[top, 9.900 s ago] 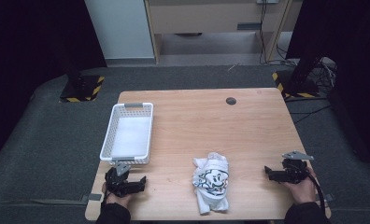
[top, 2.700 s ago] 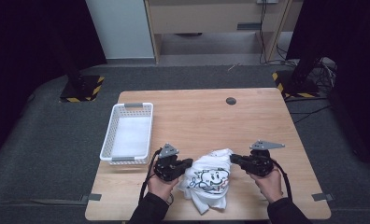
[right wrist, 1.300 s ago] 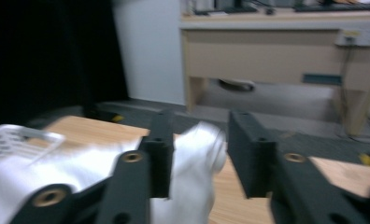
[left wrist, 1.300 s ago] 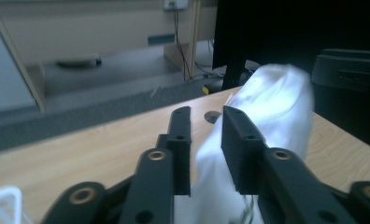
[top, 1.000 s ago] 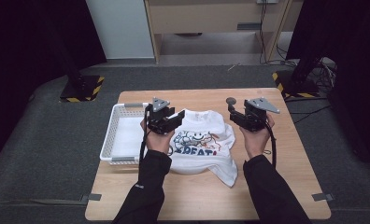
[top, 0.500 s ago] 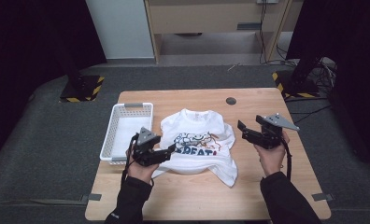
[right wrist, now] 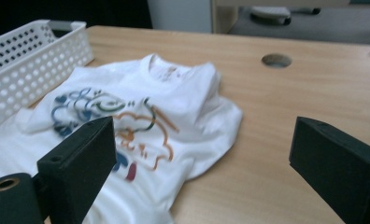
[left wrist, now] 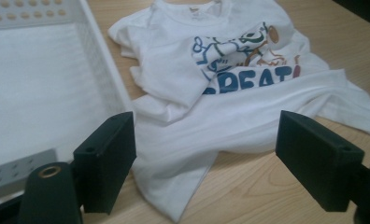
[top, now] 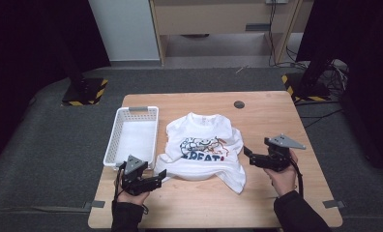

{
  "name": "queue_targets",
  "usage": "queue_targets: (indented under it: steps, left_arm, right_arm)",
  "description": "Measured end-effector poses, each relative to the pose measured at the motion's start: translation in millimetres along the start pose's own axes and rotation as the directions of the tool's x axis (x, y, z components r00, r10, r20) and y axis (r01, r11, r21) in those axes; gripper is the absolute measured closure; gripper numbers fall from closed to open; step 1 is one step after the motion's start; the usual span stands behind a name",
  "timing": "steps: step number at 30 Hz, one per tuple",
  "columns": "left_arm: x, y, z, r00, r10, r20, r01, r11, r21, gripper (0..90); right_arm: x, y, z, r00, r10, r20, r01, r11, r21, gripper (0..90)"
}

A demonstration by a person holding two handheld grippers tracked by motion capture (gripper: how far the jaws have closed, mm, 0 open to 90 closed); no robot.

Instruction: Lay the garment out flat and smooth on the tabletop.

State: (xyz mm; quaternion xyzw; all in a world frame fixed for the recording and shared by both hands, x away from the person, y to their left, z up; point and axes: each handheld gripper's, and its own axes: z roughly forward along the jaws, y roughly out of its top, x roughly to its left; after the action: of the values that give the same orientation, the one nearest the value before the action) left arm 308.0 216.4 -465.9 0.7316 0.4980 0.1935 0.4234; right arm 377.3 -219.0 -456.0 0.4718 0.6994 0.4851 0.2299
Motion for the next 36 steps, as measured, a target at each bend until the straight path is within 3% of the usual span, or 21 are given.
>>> queue_targets:
  steps: [3,8,12,14,15,16,17,19,23,27,36]
  left_arm:
    - [3.6,-11.7,-1.1,0.9993,0.022,-0.031,-0.021,0.999,0.038,16.7]
    - [8.0,-25.1,0.2,0.9977,-0.002,-0.068,0.007,0.9969,0.079,14.6]
    - [11.7,-26.4,6.1,0.996,-0.004,-0.09,0.012,0.9963,0.085,11.5]
    - [13.5,-28.1,8.4,0.9949,-0.003,-0.101,0.012,0.9953,0.096,11.1]
    - [16.1,-29.2,11.0,0.9934,-0.006,-0.115,0.02,0.993,0.117,10.4]
    - [16.1,-29.2,11.0,0.9934,-0.006,-0.115,0.02,0.993,0.117,9.9]
    - [17.3,-29.7,12.2,0.9923,-0.008,-0.123,0.024,0.9916,0.127,9.5]
    - [20.3,-31.1,16.2,0.9899,-0.011,-0.141,0.033,0.9874,0.154,9.2]
    - [21.1,-33.9,22.7,0.9863,-0.019,-0.164,0.051,0.9804,0.191,8.1]
    - [21.7,-34.0,27.3,0.9833,-0.007,-0.182,0.044,0.9789,0.2,7.0]
    - [24.9,-36.8,36.2,0.981,-0.001,-0.194,0.044,0.9748,0.219,5.2]
  right_arm:
    - [-0.4,-15.7,-5.7,0.999,0.004,-0.046,-0.002,0.998,0.055,6.4]
    - [-1.4,-26.9,-15.9,0.9986,-0.023,-0.047,0.027,0.995,0.097,3.0]
    - [-0.8,-35.2,-19.4,0.9981,0.027,-0.055,-0.019,0.989,0.144,0.5]
    - [2.0,-36.2,-17.9,0.9988,0.008,-0.049,-0.001,0.988,0.152,0.5]
    - [4.9,-39.5,-14.8,0.9987,-0.022,-0.046,0.03,0.984,0.175,0.6]
    - [4.9,-39.5,-14.8,0.9987,-0.022,-0.046,0.03,0.984,0.175,0.6]
    - [7.5,-44.1,-10.9,0.9985,-0.035,-0.043,0.043,0.976,0.214,0.9]
    - [10.9,-47.5,-7.1,0.9981,-0.052,-0.033,0.058,0.971,0.234,1.7]
    - [15.4,-50.6,-0.8,0.9964,-0.082,-0.023,0.085,0.963,0.254,2.1]
    - [19.1,-54.8,4.2,0.9937,-0.111,-0.014,0.111,0.952,0.285,2.4]
    - [23.9,-58.2,9.4,0.9908,-0.135,-0.01,0.131,0.943,0.305,2.6]
